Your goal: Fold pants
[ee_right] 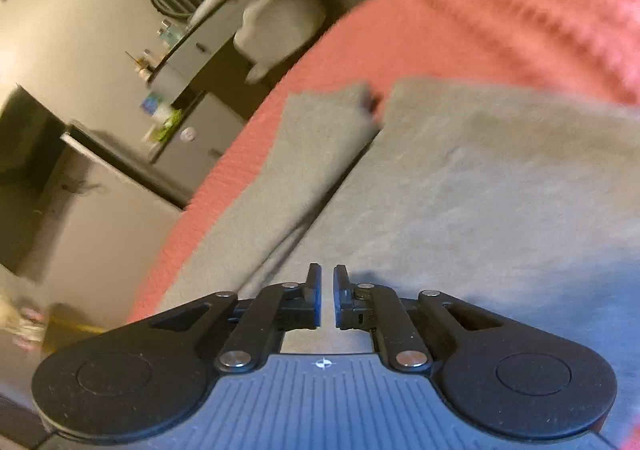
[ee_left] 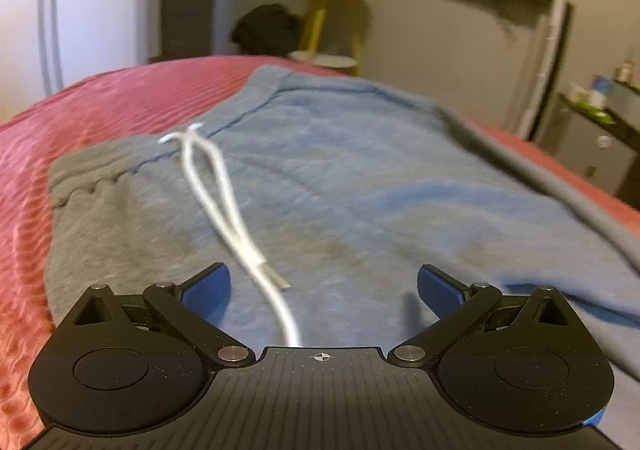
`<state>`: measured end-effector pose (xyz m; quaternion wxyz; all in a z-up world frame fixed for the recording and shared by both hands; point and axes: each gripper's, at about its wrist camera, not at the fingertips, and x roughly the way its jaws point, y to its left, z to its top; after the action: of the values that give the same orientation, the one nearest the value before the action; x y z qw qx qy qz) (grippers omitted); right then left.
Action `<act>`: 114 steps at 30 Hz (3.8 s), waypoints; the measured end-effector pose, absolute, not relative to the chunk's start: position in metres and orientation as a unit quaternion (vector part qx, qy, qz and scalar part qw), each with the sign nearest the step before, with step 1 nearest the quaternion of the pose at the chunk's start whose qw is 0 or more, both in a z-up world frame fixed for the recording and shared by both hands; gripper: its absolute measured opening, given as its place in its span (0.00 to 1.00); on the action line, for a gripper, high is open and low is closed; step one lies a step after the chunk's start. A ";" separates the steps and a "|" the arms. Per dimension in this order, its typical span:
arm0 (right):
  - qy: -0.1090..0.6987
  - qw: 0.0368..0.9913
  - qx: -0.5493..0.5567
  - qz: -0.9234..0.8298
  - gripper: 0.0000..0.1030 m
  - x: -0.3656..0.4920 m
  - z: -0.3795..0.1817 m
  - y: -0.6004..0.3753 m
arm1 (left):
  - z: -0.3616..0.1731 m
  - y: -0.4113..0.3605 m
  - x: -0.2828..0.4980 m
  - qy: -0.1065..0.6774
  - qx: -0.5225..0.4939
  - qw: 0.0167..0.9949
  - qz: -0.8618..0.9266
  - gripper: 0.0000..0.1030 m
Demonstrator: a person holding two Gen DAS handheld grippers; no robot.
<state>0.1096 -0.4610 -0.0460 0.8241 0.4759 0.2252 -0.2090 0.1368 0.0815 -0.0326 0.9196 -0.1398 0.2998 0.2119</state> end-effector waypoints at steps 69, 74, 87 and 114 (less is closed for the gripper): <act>0.234 0.801 0.505 -0.220 0.11 -0.038 -0.053 -0.486 | 0.001 0.110 0.063 0.390 -0.309 0.864 0.071 0.33; 0.253 0.783 0.524 -0.220 0.23 -0.023 -0.069 -0.493 | 0.015 0.137 0.088 0.351 -0.274 0.886 0.128 0.74; 0.211 0.842 0.449 -0.213 0.04 -0.002 -0.025 -0.501 | 0.029 0.182 0.118 0.335 -0.225 0.904 0.139 0.09; 0.281 0.834 0.248 -0.406 0.20 -0.030 -0.017 -0.504 | 0.023 0.230 0.053 0.351 -0.177 0.858 0.332 0.44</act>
<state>-0.0301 -0.5043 -0.0172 0.8337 0.2481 0.2806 -0.4058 0.0528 0.2295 0.0231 0.8576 -0.1771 0.3505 0.3322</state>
